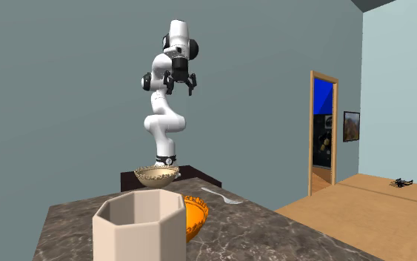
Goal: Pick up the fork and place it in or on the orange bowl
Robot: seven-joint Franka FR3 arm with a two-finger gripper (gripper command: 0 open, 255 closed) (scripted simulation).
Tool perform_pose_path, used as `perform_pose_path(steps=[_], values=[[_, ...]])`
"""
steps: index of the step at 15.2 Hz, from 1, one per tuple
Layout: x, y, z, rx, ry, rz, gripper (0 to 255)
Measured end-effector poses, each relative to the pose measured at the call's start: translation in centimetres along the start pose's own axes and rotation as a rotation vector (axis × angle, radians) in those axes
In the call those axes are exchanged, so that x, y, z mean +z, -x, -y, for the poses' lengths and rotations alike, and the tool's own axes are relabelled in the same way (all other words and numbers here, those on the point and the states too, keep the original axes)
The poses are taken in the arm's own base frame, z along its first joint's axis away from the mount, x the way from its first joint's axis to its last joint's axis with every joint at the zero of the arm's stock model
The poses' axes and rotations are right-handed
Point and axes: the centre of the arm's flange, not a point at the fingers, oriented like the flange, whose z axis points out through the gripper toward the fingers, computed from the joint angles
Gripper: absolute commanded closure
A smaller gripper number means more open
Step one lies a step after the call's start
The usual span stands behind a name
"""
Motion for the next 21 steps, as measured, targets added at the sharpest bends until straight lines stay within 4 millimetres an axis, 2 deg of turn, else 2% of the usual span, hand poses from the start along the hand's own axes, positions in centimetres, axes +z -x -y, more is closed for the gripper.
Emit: perform_pose_path(steps=[1, 3, 15, 16, 17, 21], values=[[0.0, 0.0, 0.0, 0.0, 0.0, 0.0, 0], [1.4, -0.8, 0.3, 0.0, 0.0, 0.001, 0], [14.3, -8.0, 4.0, 0.003, -0.002, -0.004, 0], [15.2, -9.2, 4.1, 0.003, -0.002, -0.006, 0], [16.4, -9.3, 4.2, 0.004, -0.003, -0.007, 0], [21.1, -12.0, 6.2, 0.004, -0.004, -0.008, 0]])
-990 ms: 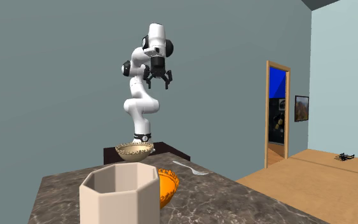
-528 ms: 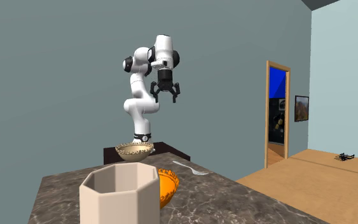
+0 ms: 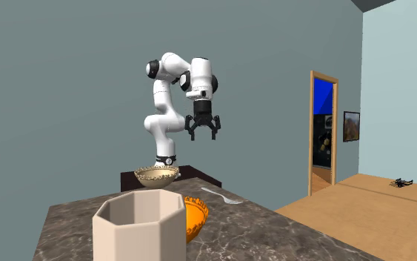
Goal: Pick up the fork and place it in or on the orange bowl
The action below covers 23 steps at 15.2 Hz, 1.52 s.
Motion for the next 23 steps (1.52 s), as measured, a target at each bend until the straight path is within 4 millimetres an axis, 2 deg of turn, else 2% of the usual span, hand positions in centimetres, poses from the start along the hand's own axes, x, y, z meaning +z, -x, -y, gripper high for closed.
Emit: perform_pose_path(steps=[15, 17, 23], values=[[16.2, -9.7, 4.1, 0.004, -0.003, -0.01, 0], [17.7, -10.3, 4.4, 0.004, -0.004, -0.01, 0], [21.0, -10.3, 4.6, 0.004, -0.004, -0.01, 0]])
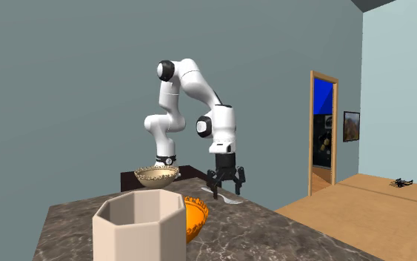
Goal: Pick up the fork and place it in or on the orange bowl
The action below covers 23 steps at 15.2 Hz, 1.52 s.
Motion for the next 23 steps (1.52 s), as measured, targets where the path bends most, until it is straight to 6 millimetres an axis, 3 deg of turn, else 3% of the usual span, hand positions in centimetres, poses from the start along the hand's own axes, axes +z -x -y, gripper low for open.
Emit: perform_pose_path(steps=[7, 8, 18, 23], values=[[0.8, 0.0, 0.0, 0.0, 0.0, -0.001, 0], [0.8, 0.0, 0.0, 0.0, 0.0, -0.001, 255], [0.4, -0.5, -0.5, 0.008, 0.006, 0.004, 255], [-1.5, -0.3, 0.0, 0.0, 0.0, -0.001, 255]])
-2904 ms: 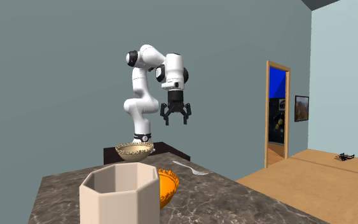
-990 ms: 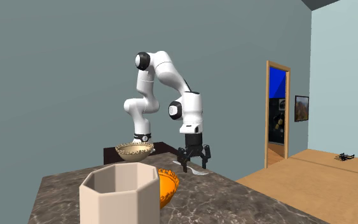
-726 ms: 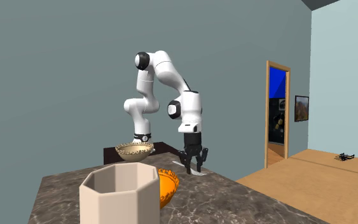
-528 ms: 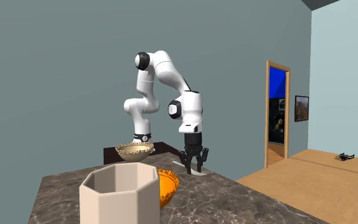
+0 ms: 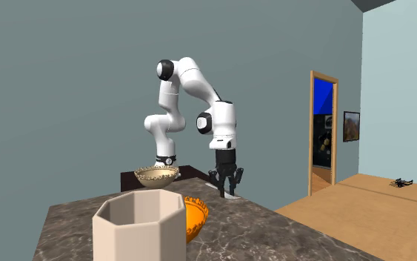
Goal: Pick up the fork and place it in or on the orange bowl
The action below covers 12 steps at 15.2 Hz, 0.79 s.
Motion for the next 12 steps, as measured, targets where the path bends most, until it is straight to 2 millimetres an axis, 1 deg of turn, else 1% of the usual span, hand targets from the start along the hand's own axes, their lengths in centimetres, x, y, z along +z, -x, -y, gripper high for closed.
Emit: perform_pose_path(steps=[12], values=[[-6.2, -0.3, 0.2, 0.0, 0.0, 0.0, 255]])
